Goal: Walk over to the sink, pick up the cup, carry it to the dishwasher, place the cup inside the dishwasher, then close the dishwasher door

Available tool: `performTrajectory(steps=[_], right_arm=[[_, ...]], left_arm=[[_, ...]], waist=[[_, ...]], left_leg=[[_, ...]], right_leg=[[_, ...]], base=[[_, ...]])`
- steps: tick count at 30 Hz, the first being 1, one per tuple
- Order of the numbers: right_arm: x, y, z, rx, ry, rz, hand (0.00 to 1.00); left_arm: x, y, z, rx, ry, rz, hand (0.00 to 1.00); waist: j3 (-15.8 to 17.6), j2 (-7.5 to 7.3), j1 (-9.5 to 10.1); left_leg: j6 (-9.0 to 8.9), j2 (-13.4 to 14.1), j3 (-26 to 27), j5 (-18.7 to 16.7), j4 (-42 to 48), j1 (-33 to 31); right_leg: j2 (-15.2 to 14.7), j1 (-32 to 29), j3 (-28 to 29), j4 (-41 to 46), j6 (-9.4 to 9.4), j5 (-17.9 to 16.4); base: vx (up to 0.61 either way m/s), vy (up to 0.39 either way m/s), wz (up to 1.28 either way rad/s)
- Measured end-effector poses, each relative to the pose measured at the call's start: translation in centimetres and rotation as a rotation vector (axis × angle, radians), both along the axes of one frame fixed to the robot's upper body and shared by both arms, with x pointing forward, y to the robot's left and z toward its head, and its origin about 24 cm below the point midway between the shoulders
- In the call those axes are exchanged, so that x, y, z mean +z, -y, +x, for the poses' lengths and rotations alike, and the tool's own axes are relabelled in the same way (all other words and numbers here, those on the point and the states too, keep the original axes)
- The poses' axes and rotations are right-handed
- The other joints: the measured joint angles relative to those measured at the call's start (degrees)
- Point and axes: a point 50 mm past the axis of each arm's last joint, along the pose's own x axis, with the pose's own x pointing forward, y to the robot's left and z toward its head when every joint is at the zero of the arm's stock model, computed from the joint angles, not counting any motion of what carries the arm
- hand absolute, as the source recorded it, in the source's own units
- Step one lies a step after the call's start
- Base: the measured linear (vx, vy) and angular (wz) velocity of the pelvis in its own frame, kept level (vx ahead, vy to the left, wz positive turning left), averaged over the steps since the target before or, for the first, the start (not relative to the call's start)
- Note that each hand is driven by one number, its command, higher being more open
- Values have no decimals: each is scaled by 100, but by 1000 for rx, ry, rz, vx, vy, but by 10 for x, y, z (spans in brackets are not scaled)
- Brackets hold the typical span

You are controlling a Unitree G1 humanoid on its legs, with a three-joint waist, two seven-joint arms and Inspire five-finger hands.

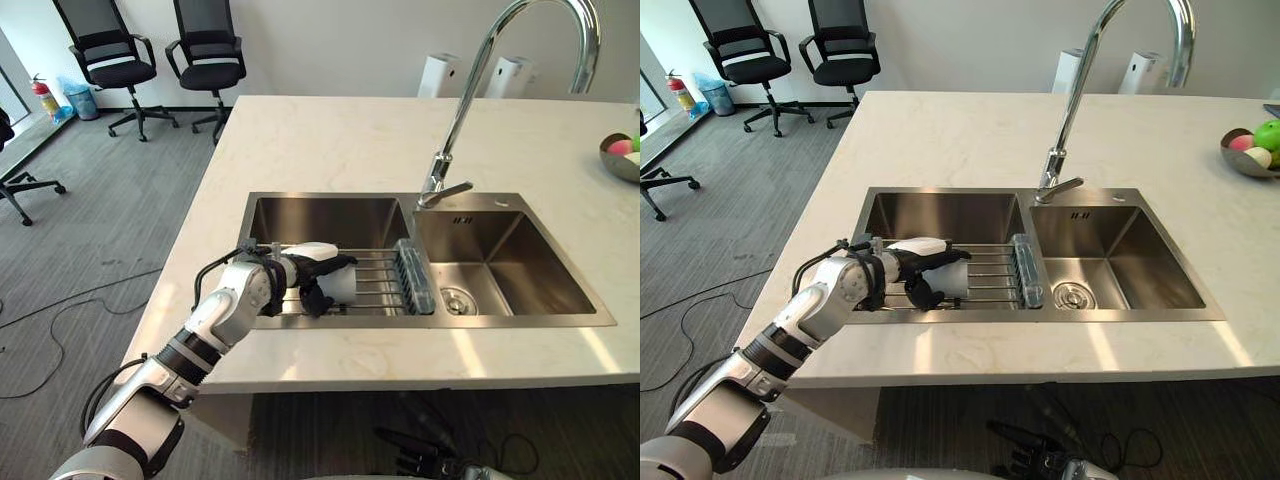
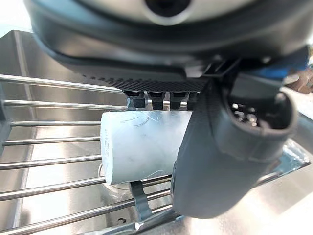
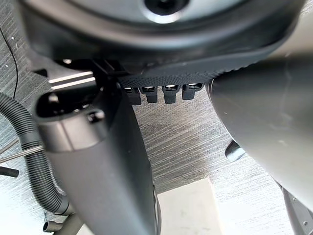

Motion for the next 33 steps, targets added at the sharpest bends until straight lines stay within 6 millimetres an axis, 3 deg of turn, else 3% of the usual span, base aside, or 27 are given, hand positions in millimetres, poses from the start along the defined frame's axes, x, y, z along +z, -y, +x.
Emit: performTrajectory(steps=[6, 21, 22, 33], right_arm=[[0, 2, -1, -31, 10, 15, 100], [1, 2, -2, -28, 13, 31, 100], [1, 2, -1, -27, 14, 33, 100], [2, 2, -1, -2, 24, 32, 100]], left_arm=[[-3, -3, 10, 51, -38, 19, 100], [-23, -22, 26, 197, -117, 67, 100], [-24, -23, 26, 202, -118, 69, 0], [-21, -17, 29, 196, -62, 56, 0]], waist=[[-10, 1, -48], [-10, 4, -221], [-9, 5, -247], [-8, 9, -246]], left_leg=[[7, -7, 61, -14, 0, 17], [-45, 3, 224, -97, 1, 105], [-45, 3, 224, -97, 1, 111], [-46, 1, 251, -129, 1, 129]], right_leg=[[-7, 5, 55, -69, -68, 6], [11, 78, 175, -221, -20, 94], [11, 83, 177, -221, -21, 94], [11, 87, 200, -222, -16, 89]], base=[[-18, 8, -5], [14, -5, -5], [-36, -7, -1], [-7, -2, 0]])
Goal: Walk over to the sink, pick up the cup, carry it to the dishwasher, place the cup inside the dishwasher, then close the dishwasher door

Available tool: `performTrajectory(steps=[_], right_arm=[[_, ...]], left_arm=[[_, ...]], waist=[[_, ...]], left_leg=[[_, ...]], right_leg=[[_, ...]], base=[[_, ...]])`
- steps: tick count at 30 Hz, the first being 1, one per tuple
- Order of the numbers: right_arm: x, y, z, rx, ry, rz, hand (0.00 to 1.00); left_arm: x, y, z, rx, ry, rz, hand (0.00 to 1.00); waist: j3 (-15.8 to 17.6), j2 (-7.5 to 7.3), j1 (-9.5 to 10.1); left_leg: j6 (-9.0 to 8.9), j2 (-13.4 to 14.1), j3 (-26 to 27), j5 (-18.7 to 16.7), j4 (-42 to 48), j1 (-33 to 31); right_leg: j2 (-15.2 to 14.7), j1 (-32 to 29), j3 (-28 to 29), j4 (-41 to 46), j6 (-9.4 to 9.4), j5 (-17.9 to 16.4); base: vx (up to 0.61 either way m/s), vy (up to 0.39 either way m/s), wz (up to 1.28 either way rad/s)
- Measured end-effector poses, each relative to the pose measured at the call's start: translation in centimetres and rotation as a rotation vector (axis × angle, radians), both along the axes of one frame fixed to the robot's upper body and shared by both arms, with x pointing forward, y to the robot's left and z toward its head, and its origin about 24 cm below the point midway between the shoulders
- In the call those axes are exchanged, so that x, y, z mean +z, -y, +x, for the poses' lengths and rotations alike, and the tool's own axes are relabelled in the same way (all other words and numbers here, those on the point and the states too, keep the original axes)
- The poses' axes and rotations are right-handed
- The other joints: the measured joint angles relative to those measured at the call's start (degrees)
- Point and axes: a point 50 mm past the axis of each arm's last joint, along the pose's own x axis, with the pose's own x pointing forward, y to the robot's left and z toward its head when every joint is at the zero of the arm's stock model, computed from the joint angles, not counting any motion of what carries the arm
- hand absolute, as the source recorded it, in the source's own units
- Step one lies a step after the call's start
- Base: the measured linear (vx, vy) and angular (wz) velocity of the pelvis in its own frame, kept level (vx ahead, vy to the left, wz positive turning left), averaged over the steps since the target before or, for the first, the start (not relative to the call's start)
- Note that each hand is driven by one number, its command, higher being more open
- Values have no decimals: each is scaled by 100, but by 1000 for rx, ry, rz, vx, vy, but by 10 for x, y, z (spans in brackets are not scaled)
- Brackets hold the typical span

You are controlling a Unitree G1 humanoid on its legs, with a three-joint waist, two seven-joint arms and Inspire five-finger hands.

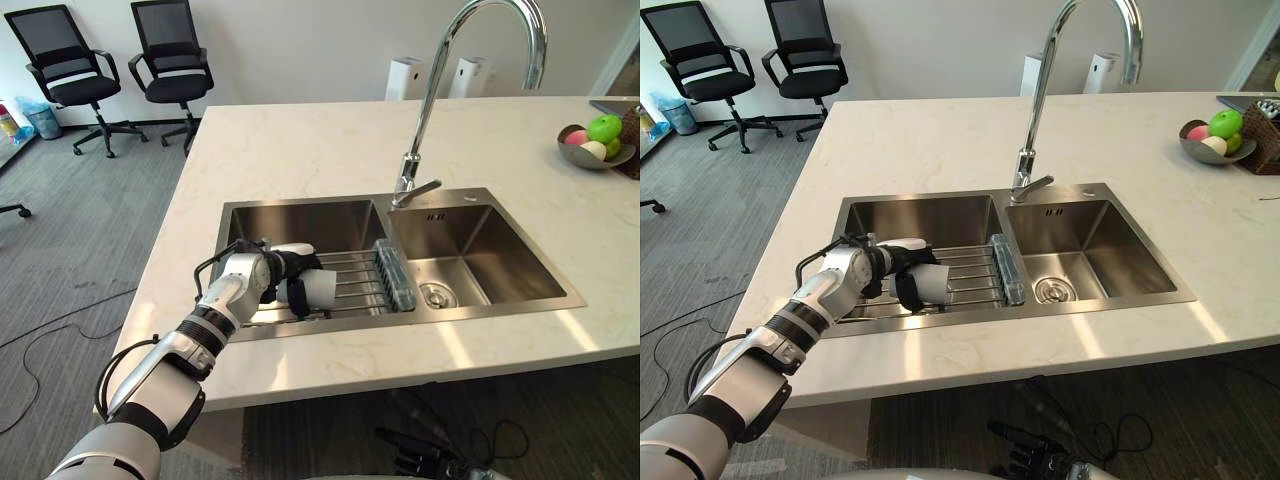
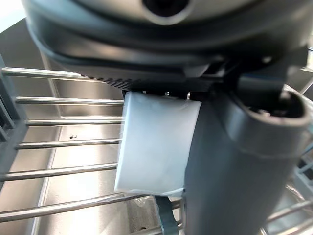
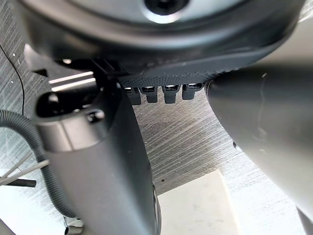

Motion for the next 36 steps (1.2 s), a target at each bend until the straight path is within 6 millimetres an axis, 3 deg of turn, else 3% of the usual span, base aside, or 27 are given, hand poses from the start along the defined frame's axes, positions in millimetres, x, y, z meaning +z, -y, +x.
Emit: performTrajectory(steps=[12, 22, 25, 28, 31, 36], right_arm=[[1, 1, 1, 0, 4, -3, 100], [1, 2, 1, 0, 2, -7, 100], [0, 3, -1, -3, -3, -10, 100], [-1, 4, -6, -9, -19, -19, 100], [-2, 4, -13, -47, -30, -16, 100], [-4, 5, -22, -102, -42, -9, 100]], left_arm=[[-11, 11, -9, -29, 63, -112, 0], [-19, -1, -16, 44, 89, -266, 0], [-13, -10, -19, 125, 104, -450, 0], [8, -26, -19, 245, 227, -690, 0], [50, -45, -30, 362, 473, -1061, 0], [88, -52, -57, 367, 678, -1491, 0]], waist=[[24, 37, -1], [29, 44, 58], [34, 41, 118], [39, 38, 242], [40, 35, 358], [35, 26, 583]], left_leg=[[0, 1, -30, 0, 0, -2], [2, 0, -111, 3, 0, -36], [6, -3, -194, 12, 0, -64], [5, 0, -241, 19, 0, -67], [15, 13, -336, 59, 2, -114], [17, 50, -503, 121, 1, -107]], right_leg=[[-2, 11, -29, 1, 23, -16], [-9, 29, -109, 3, 43, -32], [-16, 71, -193, 5, 56, -45], [-16, 91, -241, 9, 53, -62], [-11, 61, -304, 126, 40, -122], [0, 69, -435, 330, -22, -239]], base=[[0, 0, 1], [0, 0, 3], [-2, -11, 14], [-12, -11, 8], [-9, -14, 13], [-38, -10, 17]])
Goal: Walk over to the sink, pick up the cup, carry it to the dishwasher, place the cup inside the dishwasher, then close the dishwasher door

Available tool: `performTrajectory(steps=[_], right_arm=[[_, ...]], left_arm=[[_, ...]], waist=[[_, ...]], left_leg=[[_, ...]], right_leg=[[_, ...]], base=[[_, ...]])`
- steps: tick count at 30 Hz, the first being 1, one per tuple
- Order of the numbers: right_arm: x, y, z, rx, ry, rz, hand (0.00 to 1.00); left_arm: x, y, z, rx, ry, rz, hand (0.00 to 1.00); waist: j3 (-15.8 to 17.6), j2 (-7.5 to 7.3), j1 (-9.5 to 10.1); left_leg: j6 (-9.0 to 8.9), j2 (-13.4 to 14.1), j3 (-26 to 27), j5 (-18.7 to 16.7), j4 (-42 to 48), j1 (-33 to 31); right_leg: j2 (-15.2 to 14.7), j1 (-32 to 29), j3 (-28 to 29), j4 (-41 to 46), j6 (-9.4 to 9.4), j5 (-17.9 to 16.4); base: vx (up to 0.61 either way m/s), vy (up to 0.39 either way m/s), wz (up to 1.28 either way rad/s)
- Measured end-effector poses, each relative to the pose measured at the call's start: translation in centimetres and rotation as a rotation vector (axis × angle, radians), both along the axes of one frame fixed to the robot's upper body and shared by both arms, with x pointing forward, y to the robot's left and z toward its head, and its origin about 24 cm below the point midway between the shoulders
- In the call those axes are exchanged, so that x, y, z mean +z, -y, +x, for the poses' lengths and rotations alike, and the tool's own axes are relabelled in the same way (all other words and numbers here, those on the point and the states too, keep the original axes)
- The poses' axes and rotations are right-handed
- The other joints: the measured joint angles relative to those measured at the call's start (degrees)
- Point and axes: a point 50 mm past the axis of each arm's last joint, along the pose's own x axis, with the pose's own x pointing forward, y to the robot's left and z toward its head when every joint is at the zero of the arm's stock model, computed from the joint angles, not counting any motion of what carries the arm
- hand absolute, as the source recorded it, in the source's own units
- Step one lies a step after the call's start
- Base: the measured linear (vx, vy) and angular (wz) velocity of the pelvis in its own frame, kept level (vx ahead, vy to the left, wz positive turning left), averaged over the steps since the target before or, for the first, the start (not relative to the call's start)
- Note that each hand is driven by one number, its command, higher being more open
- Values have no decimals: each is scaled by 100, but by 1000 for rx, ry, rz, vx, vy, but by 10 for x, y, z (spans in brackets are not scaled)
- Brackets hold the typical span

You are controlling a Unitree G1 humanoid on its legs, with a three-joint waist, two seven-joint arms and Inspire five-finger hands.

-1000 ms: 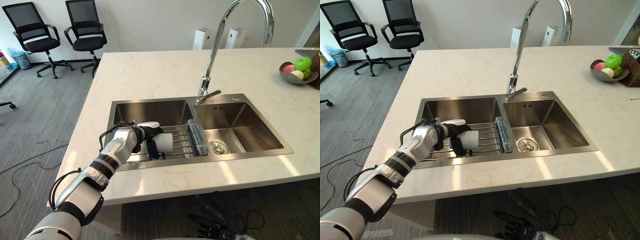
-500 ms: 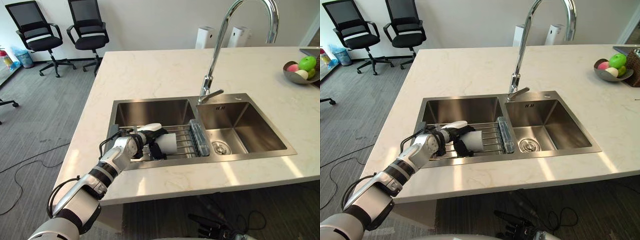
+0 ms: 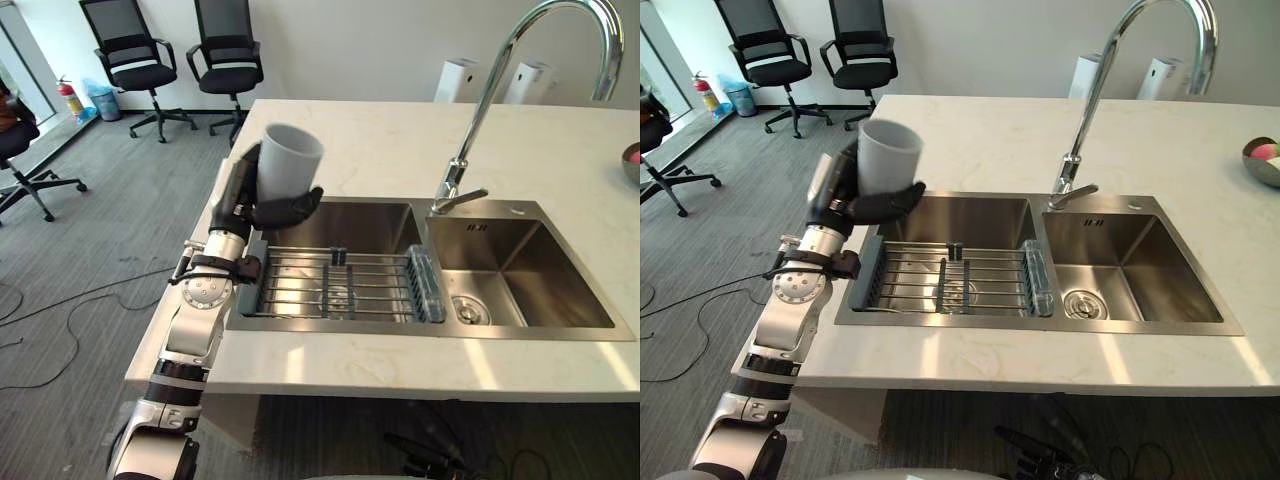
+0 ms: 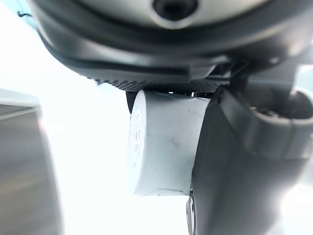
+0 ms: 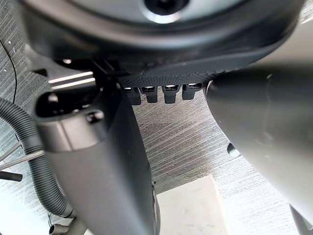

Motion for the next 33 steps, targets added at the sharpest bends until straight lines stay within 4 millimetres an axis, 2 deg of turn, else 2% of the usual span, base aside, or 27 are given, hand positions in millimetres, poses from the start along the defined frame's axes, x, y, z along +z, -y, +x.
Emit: performTrajectory(steps=[1, 3, 4, 7, 12, 15, 16, 19, 20, 23, 26, 29, 32, 33], right_arm=[[-1, 1, -3, -20, -6, -2, 100], [-1, 0, -4, -25, -7, -7, 100], [-1, -1, -7, -31, -8, -16, 100], [-1, -3, -9, -40, -13, -29, 100], [-3, -7, -15, -83, -34, -42, 100], [-3, -6, -21, -108, -56, -40, 100], [-5, -4, -25, -104, -96, -32, 100], [-5, -4, -26, -104, -97, -32, 100], [-5, -4, -27, -104, -98, -33, 100], [-4, -2, -32, -111, -92, -42, 100], [-4, -2, -38, -103, -75, -60, 100], [-4, -3, -39, -34, -65, -86, 100], [-4, -1, -34, 70, -53, -122, 100], [-4, 0, -33, 123, -54, -143, 100]], left_arm=[[6, -2, -11, 17, 72, -86, 0], [11, -6, -22, 44, 126, -144, 0], [16, -10, -34, 86, 188, -202, 0], [23, -21, -47, 163, 273, -269, 0], [41, -51, -77, 360, 446, -354, 0], [46, -58, -85, 417, 495, -360, 0], [51, -65, -77, 455, 515, -322, 0], [51, -65, -77, 455, 515, -322, 0], [51, -66, -78, 457, 516, -323, 0], [50, -69, -79, 476, 517, -332, 0], [38, -69, -81, 488, 465, -327, 0], [20, -77, -84, 546, 389, -327, 0], [3, -90, -85, 635, 305, -354, 0], [-2, -94, -88, 665, 274, -359, 0]], waist=[[-7, -10, 67], [-10, -14, 97], [-18, -26, 171], [-55, -79, 224], [-133, -152, 321], [-223, -148, 347], [-268, -91, 374], [-265, -92, 367], [-272, -94, 366], [-328, -82, 364], [-398, -51, 316], [-439, -58, 387], [-346, -26, 492], [-267, 37, 593]], left_leg=[[0, 15, -45, 21, -1, 2], [-1, 22, -54, 32, -1, 4], [0, 25, -64, 36, -1, 2], [5, 20, -110, 42, -1, -3], [34, -22, -225, 64, -1, -19], [50, -44, -346, 78, -1, -83], [45, -47, -401, 82, 1, -110], [43, -46, -397, 77, 2, -107], [-11, -35, -353, 15, 6, -89], [-18, -16, -300, -53, 5, -70], [-68, -33, -431, -76, 10, -106], [-50, -65, -987, -67, 70, -234], [-47, -134, -1606, -70, 346, -637], [-47, -142, -1804, -70, 361, -678]], right_leg=[[-4, -1, -40, 63, -6, -34], [-3, 4, -79, 74, -7, -37], [-2, 8, -93, 73, -6, -36], [-9, 26, -147, 59, 2, -30], [-26, 94, -270, 52, 23, -36], [-44, 104, -390, 47, 37, -49], [-31, 116, -377, -3, 25, -49], [-29, 112, -370, -12, 24, -50], [-13, 110, -317, -75, 25, -50], [6, 125, -277, -168, -3, -81], [-24, 170, -410, -200, -15, -92], [-36, 204, -613, -251, 11, -106], [-60, 226, -1076, -220, 17, -104], [-44, 295, -1304, -182, 32, -128]], base=[[-66, -4, 16], [-68, -3, 8], [-63, -1, 5], [-51, 6, 10], [8, 8, 12], [5, 4, 21], [4, 1, 4], [0, 0, -3], [0, 0, -19], [23, -6, -12], [80, -6, 18], [123, -43, 35], [39, -38, 70], [-23, -23, 95]])
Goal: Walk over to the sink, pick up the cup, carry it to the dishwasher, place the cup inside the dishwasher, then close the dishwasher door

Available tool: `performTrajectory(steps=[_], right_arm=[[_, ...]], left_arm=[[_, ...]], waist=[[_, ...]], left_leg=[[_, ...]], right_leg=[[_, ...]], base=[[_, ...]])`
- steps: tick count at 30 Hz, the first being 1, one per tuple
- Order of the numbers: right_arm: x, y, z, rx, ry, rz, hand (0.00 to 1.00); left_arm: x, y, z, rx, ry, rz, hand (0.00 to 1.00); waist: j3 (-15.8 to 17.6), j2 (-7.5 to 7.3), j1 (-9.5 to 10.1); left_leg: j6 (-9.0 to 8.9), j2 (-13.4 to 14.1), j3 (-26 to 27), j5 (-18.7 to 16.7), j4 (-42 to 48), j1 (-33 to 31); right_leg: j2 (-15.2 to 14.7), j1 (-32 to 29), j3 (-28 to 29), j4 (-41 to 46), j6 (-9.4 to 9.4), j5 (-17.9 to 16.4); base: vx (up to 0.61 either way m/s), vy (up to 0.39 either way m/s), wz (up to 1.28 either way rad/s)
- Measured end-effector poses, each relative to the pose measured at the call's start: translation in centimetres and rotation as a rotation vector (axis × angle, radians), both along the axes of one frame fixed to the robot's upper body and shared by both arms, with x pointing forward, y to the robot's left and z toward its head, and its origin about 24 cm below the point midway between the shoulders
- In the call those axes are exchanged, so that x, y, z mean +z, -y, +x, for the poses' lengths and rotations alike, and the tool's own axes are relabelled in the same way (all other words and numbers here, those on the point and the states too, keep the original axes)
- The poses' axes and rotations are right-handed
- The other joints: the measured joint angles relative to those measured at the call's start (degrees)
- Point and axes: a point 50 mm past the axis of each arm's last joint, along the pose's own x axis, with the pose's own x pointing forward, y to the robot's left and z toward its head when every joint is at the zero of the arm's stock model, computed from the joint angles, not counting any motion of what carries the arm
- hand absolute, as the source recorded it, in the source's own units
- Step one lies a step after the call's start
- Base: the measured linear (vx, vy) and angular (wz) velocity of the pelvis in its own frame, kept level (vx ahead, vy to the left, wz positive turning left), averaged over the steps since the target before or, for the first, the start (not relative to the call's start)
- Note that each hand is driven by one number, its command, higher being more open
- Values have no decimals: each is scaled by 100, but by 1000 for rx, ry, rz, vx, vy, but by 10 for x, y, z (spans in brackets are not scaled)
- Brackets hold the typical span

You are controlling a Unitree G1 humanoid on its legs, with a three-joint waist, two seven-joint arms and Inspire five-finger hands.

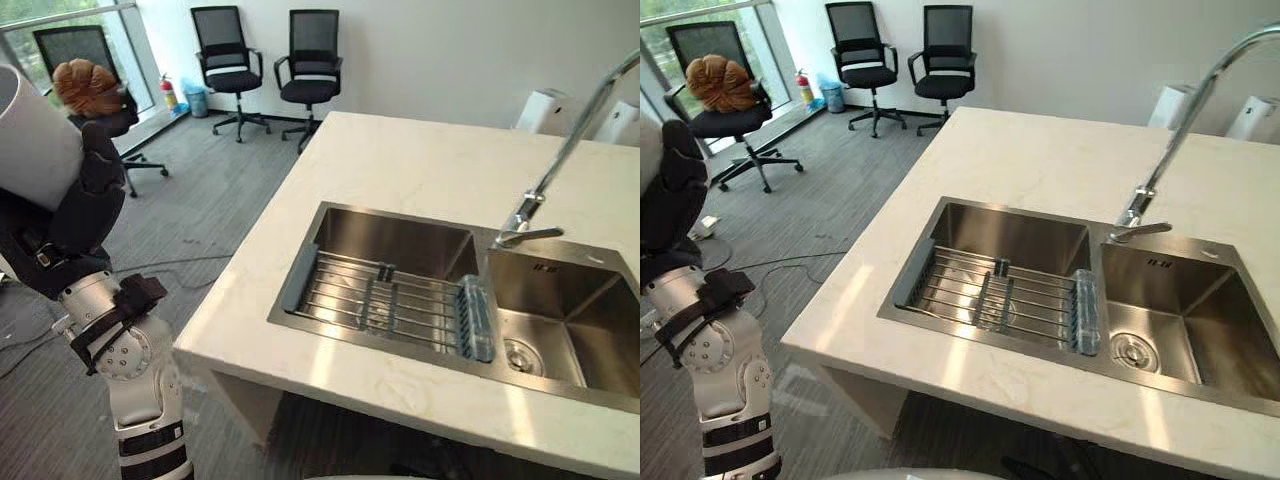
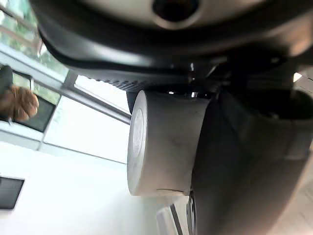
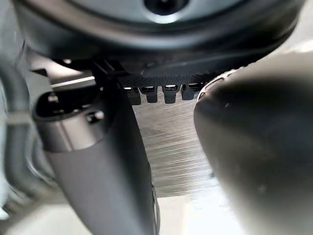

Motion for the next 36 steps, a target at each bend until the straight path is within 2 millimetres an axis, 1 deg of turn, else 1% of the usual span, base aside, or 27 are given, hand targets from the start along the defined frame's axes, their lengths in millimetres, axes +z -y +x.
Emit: performTrajectory(steps=[2, 5, 6, 7, 8, 9, 10, 11, 12, 13, 14, 15, 16, 17, 20, 21, 22, 23, 24, 25, 27, 29, 31, 32, 34, 35, 36], right_arm=[[-1, -1, 3, 52, -11, -13, 100], [-2, 2, -2, 83, -39, -13, 100], [-1, 4, -2, 83, -42, -21, 100], [-1, 4, -3, 81, -43, -21, 100], [-3, -1, -6, 28, -24, -14, 100], [-3, 2, -6, 2, -13, -33, 100], [-2, 5, -6, 2, -17, -41, 100], [-1, 12, -7, 4, -36, -58, 100], [1, 17, -6, 1, -43, -75, 100], [1, 19, -7, -14, -50, -83, 100], [1, 20, -6, -70, -61, -76, 100], [1, 19, -1, -99, -53, -75, 100], [4, 21, 9, -99, -27, -89, 100], [7, 29, 19, -100, -2, -125, 100], [10, 19, 38, -127, 51, -82, 100], [11, 14, 39, -135, 73, -76, 100], [13, 15, 39, -186, 101, -67, 100], [12, 14, 38, -200, 102, -59, 100], [10, 6, 34, -210, 90, -36, 100], [9, 3, 34, -203, 85, -28, 100], [10, -1, 39, -181, 110, -26, 100], [12, -3, 45, -167, 130, -13, 100], [12, -8, 47, -164, 144, 15, 100], [12, -10, 47, -164, 145, 22, 100], [12, -13, 46, -162, 151, 39, 100], [11, -14, 43, -162, 142, 41, 100], [11, -13, 41, -163, 137, 43, 100]], left_arm=[[-4, -7, -12, 53, -21, -15, 0], [-10, -14, -33, 117, -56, -26, 0], [-11, -16, -38, 133, -58, -27, 0], [-11, -16, -39, 132, -58, -27, 0], [-10, -17, -41, 128, -51, -25, 0], [-10, -16, -46, 137, -37, -36, 0], [-9, -14, -48, 135, -26, -40, 0], [-3, -7, -49, 98, 12, -29, 0], [4, 3, -41, 26, 43, -4, 0], [8, 10, -35, -31, 60, 16, 0], [15, 25, -27, -132, 96, 49, 0], [17, 29, -27, -156, 124, 56, 0], [18, 29, -28, -168, 140, 49, 0], [18, 29, -26, -173, 155, 40, 0], [13, 42, -16, -260, 133, -11, 0], [11, 60, -7, -358, 115, -17, 0], [7, 82, 4, -479, 97, -8, 0], [5, 95, 10, -542, 84, -1, 0], [-5, 117, 19, -654, 29, 7, 0], [-11, 126, 22, -689, -5, 1, 0], [-21, 129, 22, -688, -58, -14, 0], [-24, 131, 23, -693, -71, -28, 0], [-25, 141, 25, -737, -79, -22, 0], [-26, 145, 27, -760, -83, -14, 0], [-26, 160, 31, -838, -91, 23, 0], [-26, 167, 30, -884, -98, 48, 0], [-25, 174, 27, -933, -100, 78, 0]], waist=[[166, 8, 72], [287, 54, 375], [298, 72, 378], [307, 49, 376], [401, -134, 366], [523, -119, 400], [548, -112, 407], [508, 8, 375], [532, 158, 279], [536, 175, 250], [515, 51, 144], [493, 104, 123], [564, 199, 128], [740, 267, 57], [733, 286, 125], [734, 282, 15], [683, 271, -149], [653, 236, -219], [601, 146, -254], [573, 87, -230], [571, 86, -222], [575, 102, -235], [614, 128, -275], [643, 128, -282], [723, 29, -301], [729, -23, -285], [721, -59, -249]], left_leg=[[7, -80, -386, -4, -2, -4], [0, -192, -1082, 76, 84, -209], [257, -197, -1078, 16, 95, -377], [593, -192, -876, -43, 92, -427], [811, -220, -163, -254, 482, -618], [936, -154, 688, -375, 1540, -882], [1056, -74, 1146, -463, 2038, -932], [1237, 117, 2225, -654, 2648, -885], [1205, 94, 2659, -616, 2579, -941], [1062, -65, 2706, -513, 2296, -905], [681, -748, 2341, -484, 884, -583], [971, -735, 2519, -990, 1109, -478], [1124, -499, 2585, -1197, 1529, -374], [863, -508, 2533, -1084, 1278, -76], [1065, -745, 1969, -779, 799, 44], [1166, -879, 1545, -662, 640, 133], [1217, -936, 946, -542, 579, 79], [1233, -993, 627, -491, 544, 41], [1241, -1180, 108, -338, 394, 43], [1228, -1281, -44, -308, 333, 71], [1225, -1395, -252, -307, 268, 159], [1276, -1377, -478, -356, 231, 233], [1189, -1209, -829, -460, 369, 255], [1148, -1171, -923, -513, 442, 255], [1027, -1165, -1233, -725, 734, 229], [936, -1182, -1374, -857, 861, 248], [855, -1201, -1470, -898, 887, 323]], right_leg=[[-24, 212, -382, 21, 27, -183], [9, 475, -1144, 129, 49, -388], [38, 573, -1654, 211, -4, -492], [17, 606, -1947, 233, -58, -523], [-186, 700, -2437, 229, -94, -549], [-368, 726, -2756, 380, -120, -576], [-456, 736, -2880, 459, -116, -579], [-529, 778, -3263, 732, -66, -613], [-584, 819, -3624, 992, -91, -681], [-667, 814, -3872, 1161, -156, -745], [-963, 807, -4537, 1320, -334, -972], [-1207, 821, -4852, 1613, -20, -1068], [-1302, 827, -4946, 2029, 56, -1177], [-1468, 971, -5085, 2408, -63, -1252], [-1640, 850, -4593, 2971, -573, -853], [-1735, 587, -3566, 3649, -1303, -572], [-1300, 122, -1880, 3710, -1093, -974], [-982, -22, -1076, 3546, -1005, -1139], [-472, -368, 333, 3289, -762, -1297], [-335, -548, 882, 3169, -503, -1438], [-143, -827, 1508, 2815, -279, -1584], [130, -1080, 1872, 2488, -277, -1584], [702, -1454, 2463, 2432, -312, -1546], [805, -1518, 2595, 2425, -283, -1506], [867, -1532, 2926, 2054, -84, -1262], [802, -1381, 2752, 1954, 73, -861], [718, -1357, 2469, 2089, -44, -639]], base=[[-39, -31, 109], [-83, -77, 137], [-78, -92, 160], [-43, -53, 214], [2, 29, 187], [24, 90, 162], [45, 151, 141], [39, 182, 163], [22, 193, 192], [-48, 213, 255], [-42, 263, 237], [-9, 249, 208], [92, 178, 130], [102, 106, 101], [62, 107, 103], [27, 99, 205], [10, 72, 235], [20, -5, 272], [37, -18, 205], [58, 7, 163], [63, 7, 65], [84, -74, 55], [130, -167, 66], [127, -156, 87], [114, -155, 84], [193, -215, 76], [221, -226, 71]])
